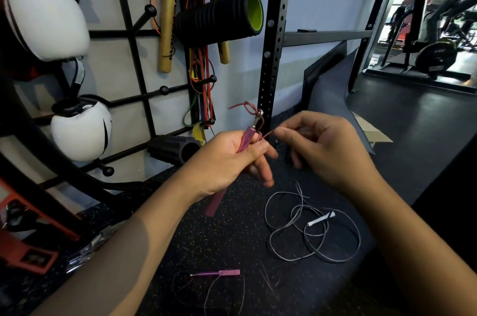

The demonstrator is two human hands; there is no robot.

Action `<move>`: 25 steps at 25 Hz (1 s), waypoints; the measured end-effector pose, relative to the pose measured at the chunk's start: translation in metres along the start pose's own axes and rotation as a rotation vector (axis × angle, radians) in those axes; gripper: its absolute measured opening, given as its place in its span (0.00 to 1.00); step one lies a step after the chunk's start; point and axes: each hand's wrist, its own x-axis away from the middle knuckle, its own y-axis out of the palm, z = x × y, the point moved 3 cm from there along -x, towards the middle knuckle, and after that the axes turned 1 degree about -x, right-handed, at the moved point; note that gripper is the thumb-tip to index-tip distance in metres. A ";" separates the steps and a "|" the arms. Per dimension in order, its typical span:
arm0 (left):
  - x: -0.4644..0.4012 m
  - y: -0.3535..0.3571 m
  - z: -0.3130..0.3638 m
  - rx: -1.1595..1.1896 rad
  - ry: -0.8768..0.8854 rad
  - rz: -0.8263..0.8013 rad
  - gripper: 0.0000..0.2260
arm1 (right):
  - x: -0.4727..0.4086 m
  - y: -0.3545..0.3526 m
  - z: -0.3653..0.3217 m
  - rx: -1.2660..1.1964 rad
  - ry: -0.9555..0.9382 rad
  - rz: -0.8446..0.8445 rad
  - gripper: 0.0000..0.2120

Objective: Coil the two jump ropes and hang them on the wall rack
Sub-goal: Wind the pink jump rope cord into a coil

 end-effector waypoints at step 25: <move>-0.006 -0.013 0.000 0.655 0.130 0.417 0.16 | 0.031 0.061 -0.010 -0.288 0.313 -0.700 0.13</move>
